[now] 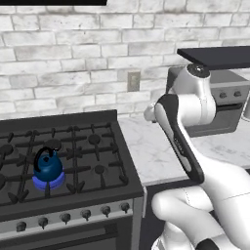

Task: The kettle is done boiling. Turn off the stove, then wait for 300 timesteps before moving the kettle to the dining table.

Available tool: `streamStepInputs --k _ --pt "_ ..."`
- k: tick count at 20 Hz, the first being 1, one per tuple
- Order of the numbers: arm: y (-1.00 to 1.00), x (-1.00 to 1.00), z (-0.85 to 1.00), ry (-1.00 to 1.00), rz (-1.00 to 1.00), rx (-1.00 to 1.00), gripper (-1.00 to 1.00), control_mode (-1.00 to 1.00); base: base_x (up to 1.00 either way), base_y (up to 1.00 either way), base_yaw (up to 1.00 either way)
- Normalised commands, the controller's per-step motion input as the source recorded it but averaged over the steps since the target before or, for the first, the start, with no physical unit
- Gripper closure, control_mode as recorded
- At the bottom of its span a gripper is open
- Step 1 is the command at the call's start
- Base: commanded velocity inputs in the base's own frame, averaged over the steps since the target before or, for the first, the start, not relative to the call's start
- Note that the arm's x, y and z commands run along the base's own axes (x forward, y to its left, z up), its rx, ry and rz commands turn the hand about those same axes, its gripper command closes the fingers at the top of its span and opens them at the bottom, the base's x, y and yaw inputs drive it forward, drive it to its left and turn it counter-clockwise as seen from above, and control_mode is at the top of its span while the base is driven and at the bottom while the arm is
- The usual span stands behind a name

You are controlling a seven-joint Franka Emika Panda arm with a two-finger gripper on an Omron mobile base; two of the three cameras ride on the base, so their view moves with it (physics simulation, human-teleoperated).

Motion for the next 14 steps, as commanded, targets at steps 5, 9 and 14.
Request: streamStepInputs --k 5,9,14 --pt "0.92 -0.12 0.05 0.00 0.11 -0.17 -1.00 -1.00 0.00 0.00 0.00" --pt "0.84 -0.19 0.08 0.00 0.11 -0.22 -1.00 -1.00 0.00 0.00 0.00" --pt "0.68 -0.22 0.04 0.00 0.17 -0.21 -1.00 -1.00 0.00 0.00 0.00"
